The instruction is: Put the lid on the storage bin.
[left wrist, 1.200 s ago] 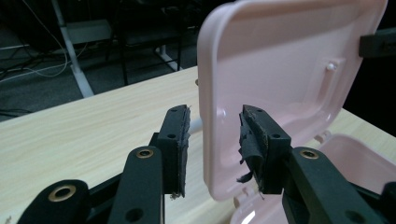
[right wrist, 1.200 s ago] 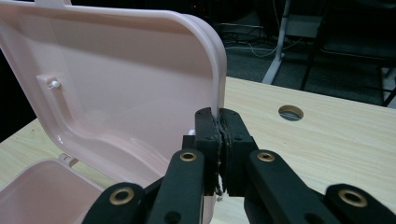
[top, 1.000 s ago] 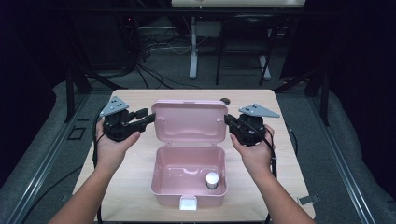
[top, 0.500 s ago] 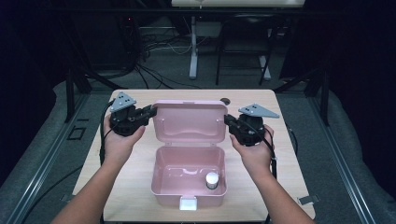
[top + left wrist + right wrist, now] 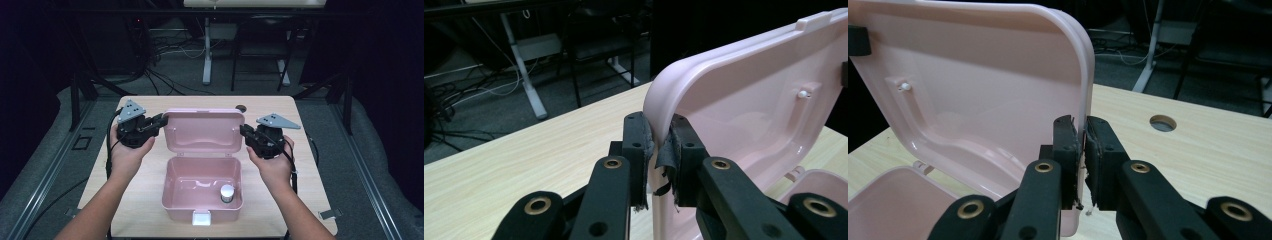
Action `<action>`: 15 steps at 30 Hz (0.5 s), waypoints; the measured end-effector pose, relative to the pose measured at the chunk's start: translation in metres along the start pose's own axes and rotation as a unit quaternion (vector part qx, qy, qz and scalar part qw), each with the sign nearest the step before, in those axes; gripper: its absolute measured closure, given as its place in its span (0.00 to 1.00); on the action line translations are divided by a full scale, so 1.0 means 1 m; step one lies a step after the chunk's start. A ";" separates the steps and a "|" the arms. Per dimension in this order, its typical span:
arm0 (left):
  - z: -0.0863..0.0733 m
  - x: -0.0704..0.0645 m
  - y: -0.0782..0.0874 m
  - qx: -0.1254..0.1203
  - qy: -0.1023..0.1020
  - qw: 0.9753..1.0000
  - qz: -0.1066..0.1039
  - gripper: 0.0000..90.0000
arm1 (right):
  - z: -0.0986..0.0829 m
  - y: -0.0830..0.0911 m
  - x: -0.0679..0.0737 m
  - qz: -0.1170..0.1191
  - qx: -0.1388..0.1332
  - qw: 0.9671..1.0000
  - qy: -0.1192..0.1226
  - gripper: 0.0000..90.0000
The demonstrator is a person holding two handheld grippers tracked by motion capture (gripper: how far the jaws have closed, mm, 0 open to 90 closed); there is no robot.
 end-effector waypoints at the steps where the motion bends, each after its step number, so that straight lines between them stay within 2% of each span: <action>1: 0.000 -0.001 0.001 0.000 -0.001 1.000 -0.001 0.89 | 0.000 0.001 0.000 -0.001 -0.005 1.000 0.002 0.93; 10: -0.004 -0.002 0.008 -0.006 -0.005 1.000 -0.013 0.89 | 0.014 0.008 0.005 -0.001 -0.021 1.000 0.014 0.92; 15: -0.005 -0.004 0.012 -0.007 -0.006 1.000 -0.017 0.89 | 0.014 0.011 0.007 0.002 -0.022 1.000 0.014 0.92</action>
Point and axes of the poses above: each handheld gripper's, and its own axes: y roughly backward along the jaws, z roughly out of its top, x roughly to its left, the point moved 4 cm from there along -y, roughly forward along the jaws, and after that the axes turned 4 degrees about z, right-handed, at the moved point
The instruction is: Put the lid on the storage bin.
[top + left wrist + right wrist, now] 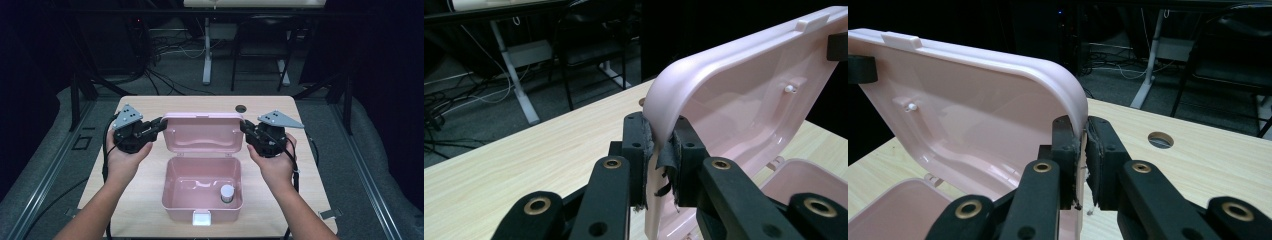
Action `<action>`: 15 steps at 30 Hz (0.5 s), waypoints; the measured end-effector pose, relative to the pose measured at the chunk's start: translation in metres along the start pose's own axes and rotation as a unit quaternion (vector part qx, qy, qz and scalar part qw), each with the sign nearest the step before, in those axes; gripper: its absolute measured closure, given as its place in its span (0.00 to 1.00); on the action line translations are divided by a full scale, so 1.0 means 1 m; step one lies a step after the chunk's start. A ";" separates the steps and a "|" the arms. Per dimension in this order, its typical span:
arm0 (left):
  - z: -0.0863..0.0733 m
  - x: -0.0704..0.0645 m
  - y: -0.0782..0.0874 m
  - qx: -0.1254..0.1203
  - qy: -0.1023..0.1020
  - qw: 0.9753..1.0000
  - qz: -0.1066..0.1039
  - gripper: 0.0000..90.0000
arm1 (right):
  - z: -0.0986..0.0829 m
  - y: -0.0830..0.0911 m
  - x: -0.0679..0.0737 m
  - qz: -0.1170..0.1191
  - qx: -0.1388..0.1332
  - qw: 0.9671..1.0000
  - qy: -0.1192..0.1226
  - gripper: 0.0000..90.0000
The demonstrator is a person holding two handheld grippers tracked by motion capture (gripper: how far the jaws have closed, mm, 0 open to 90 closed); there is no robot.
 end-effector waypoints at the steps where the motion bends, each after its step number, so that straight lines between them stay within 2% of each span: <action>1: 0.000 0.000 0.001 -0.001 0.000 1.000 -0.001 0.89 | 0.000 0.001 0.001 0.002 0.000 1.000 -0.001 0.92; 15: -0.003 -0.005 0.011 -0.003 -0.001 1.000 -0.013 0.87 | -0.002 0.010 0.006 0.012 0.004 1.000 -0.005 0.91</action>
Point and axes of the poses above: each handheld gripper's, and its own axes: y roughly backward along the jaws, z roughly out of its top, x roughly to its left, the point moved 4 cm from there along -y, roughly forward along the jaws, and after that the axes turned 4 degrees about z, right-handed, at the moved point
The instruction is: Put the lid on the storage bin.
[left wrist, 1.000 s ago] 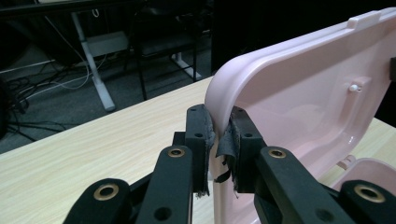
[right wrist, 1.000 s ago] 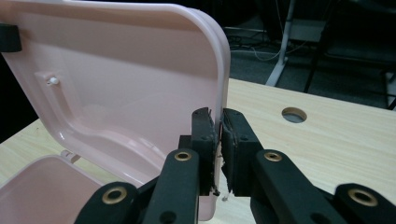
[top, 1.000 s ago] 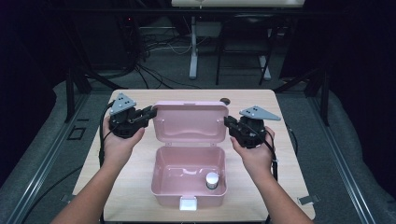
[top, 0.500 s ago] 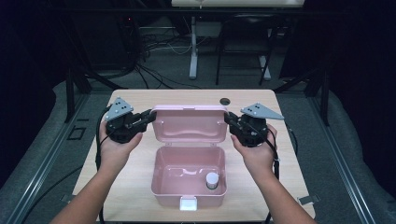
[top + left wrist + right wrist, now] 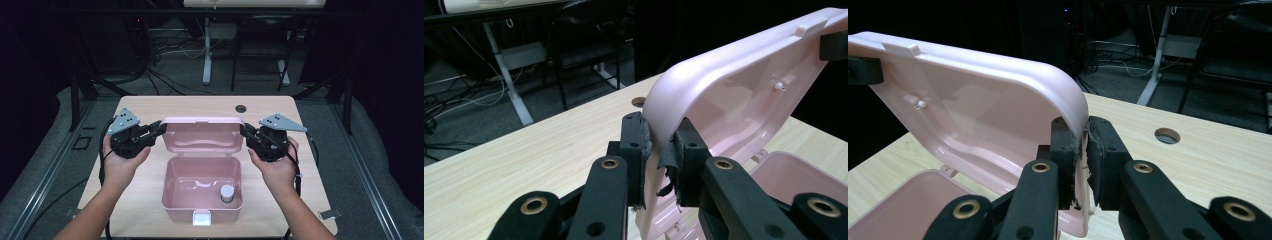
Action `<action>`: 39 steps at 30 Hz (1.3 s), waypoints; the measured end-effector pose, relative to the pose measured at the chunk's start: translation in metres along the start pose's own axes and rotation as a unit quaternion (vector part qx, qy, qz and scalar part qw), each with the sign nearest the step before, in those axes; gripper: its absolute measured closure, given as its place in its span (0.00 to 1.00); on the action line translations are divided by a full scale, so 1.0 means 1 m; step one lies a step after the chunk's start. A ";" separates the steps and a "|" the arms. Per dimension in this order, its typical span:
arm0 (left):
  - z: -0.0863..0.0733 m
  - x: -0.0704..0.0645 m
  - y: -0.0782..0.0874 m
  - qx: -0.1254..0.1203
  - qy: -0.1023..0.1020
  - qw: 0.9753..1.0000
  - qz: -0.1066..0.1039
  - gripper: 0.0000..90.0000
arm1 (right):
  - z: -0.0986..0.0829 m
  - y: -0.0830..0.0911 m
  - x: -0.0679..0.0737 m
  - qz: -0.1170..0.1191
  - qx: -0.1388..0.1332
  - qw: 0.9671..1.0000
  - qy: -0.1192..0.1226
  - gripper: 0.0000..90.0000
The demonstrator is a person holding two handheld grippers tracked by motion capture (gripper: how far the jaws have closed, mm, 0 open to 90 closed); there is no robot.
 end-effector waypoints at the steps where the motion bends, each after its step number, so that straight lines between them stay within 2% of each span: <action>1: 0.000 0.000 0.000 0.001 0.001 1.000 -0.001 0.87 | 0.000 0.001 0.000 0.001 0.000 1.000 0.000 0.91; 10: -0.001 -0.003 0.005 -0.002 0.005 1.000 -0.010 0.85 | -0.002 0.004 0.002 0.005 0.001 1.000 -0.001 0.89; 39: -0.006 -0.011 0.021 -0.009 -0.001 1.000 -0.026 0.79 | -0.010 0.016 0.010 0.018 0.000 1.000 0.003 0.86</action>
Point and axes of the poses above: each handheld gripper's, and its own axes: y roughly backward along the jaws, z roughly out of its top, x roughly to its left, the point moved 4 cm from there along -y, roughly forward along the jaws, and after that the axes turned 4 degrees about z, right-handed, at the moved point
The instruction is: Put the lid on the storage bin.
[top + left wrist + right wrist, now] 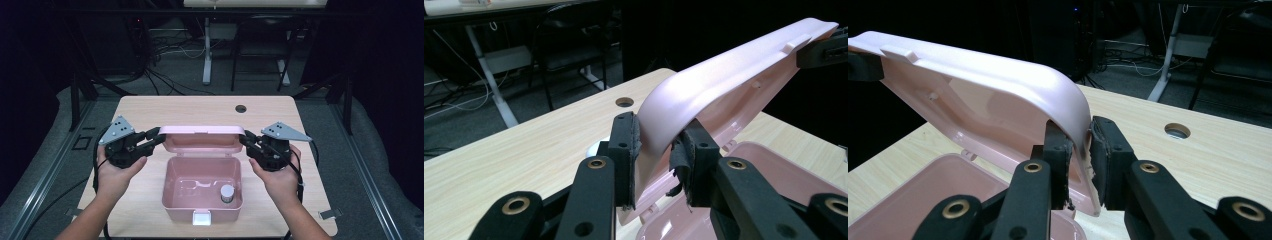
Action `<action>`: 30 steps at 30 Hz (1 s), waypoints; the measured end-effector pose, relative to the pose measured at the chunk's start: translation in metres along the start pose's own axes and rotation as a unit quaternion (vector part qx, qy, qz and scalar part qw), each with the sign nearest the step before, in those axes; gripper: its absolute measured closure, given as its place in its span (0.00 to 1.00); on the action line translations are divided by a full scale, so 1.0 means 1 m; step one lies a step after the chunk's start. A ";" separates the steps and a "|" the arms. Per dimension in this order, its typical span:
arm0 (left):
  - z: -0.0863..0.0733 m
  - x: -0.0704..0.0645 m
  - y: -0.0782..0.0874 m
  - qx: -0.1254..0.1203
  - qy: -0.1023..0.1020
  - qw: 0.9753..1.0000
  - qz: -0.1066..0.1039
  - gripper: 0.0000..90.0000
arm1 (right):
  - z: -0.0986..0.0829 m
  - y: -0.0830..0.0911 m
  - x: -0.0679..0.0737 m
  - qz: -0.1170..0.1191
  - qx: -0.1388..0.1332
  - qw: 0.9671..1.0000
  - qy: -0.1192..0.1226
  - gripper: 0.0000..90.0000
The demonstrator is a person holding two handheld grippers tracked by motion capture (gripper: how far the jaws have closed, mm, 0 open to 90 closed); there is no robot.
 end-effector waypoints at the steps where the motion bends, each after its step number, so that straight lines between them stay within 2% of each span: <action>1: 0.000 0.000 0.001 0.002 0.000 1.000 -0.001 0.79 | -0.001 0.001 0.000 0.001 0.000 1.000 -0.002 0.86; 19: -0.005 -0.007 0.014 -0.003 -0.002 1.000 -0.011 0.77 | -0.007 0.009 0.004 0.013 0.002 1.000 -0.006 0.86; 30: -0.011 -0.012 0.023 -0.002 -0.004 1.000 -0.016 0.79 | -0.013 0.014 0.008 0.018 0.004 1.000 0.001 0.85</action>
Point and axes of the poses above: each handheld gripper's, and its own axes: y roughly backward along the jaws, z roughly out of its top, x roughly to its left, the point moved 4 cm from there along -y, roughly forward along the jaws, and after that the axes turned 4 degrees about z, right-handed, at the moved point
